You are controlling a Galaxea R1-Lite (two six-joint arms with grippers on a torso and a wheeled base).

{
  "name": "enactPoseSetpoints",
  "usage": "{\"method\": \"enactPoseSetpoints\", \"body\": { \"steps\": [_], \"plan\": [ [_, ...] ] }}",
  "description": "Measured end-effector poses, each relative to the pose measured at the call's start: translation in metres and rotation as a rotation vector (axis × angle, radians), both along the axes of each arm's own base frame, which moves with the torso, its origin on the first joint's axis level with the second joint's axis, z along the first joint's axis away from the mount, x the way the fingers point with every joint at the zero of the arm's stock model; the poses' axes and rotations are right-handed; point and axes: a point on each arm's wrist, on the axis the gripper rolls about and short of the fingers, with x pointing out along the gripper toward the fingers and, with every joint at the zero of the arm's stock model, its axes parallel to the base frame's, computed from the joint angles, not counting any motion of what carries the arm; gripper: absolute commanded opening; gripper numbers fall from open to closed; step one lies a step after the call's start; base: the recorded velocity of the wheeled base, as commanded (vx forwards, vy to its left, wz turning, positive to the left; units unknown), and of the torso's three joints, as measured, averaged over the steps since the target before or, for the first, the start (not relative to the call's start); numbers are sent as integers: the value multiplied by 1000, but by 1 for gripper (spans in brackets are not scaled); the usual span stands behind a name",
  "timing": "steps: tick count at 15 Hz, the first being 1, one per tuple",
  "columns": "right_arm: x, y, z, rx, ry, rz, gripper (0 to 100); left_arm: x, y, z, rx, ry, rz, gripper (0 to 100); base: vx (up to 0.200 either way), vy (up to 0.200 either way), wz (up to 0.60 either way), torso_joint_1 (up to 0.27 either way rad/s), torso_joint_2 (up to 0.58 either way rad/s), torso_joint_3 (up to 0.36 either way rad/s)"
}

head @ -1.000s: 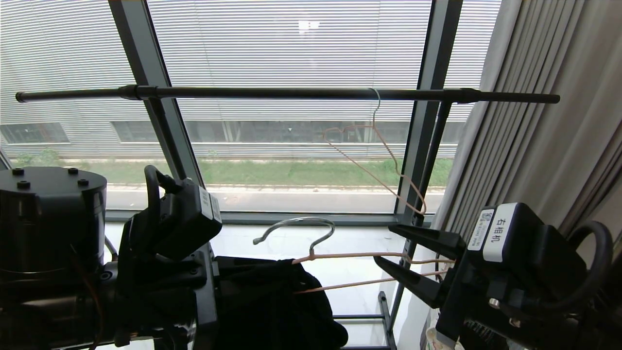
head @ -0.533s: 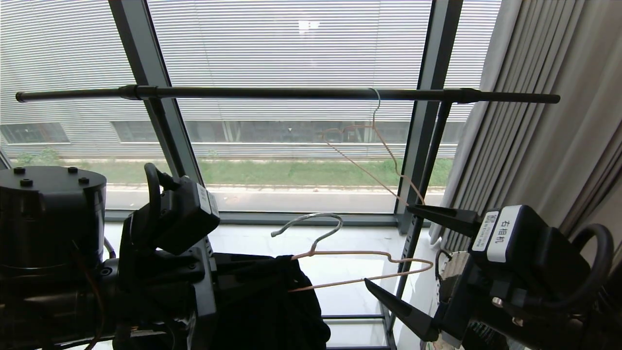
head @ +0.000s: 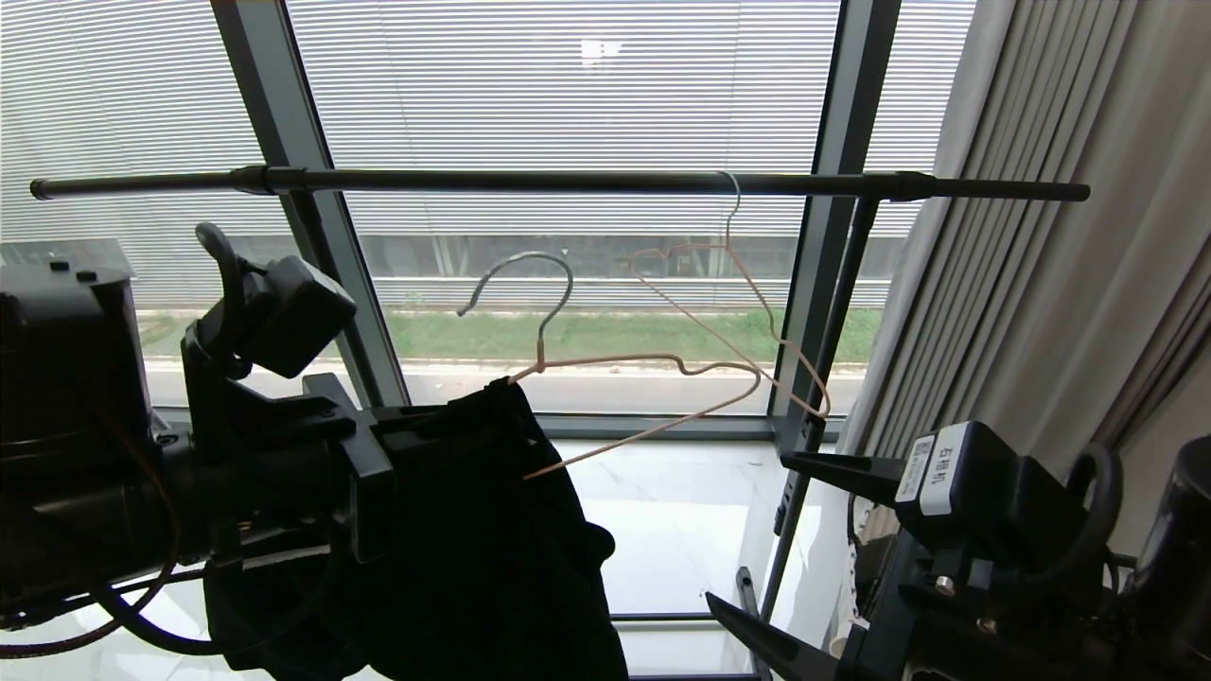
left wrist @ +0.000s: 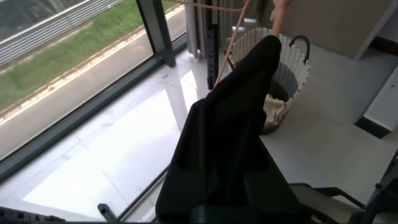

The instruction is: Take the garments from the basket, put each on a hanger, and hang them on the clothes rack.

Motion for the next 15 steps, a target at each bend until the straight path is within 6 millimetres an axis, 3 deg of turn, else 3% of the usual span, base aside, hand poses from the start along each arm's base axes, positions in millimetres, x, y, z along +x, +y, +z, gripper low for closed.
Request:
{"method": "enactPoseSetpoints", "body": {
  "steps": [4, 9, 15],
  "plan": [
    [11, 23, 1, 107, 179, -25, 100, 4, -1, 21, -113, 27, 34, 0, 0, 0, 0, 0, 0, 0],
    [46, 65, -8, 248, 404, -148, 100, -3, -4, 28, -123, -1, 3, 0, 0, 0, 0, 0, 0, 0],
    [76, 73, -39, 191, 436, -268, 100, -13, -12, 34, -134, -22, -60, 0, 0, 0, 0, 0, 0, 0]
  ]
}}
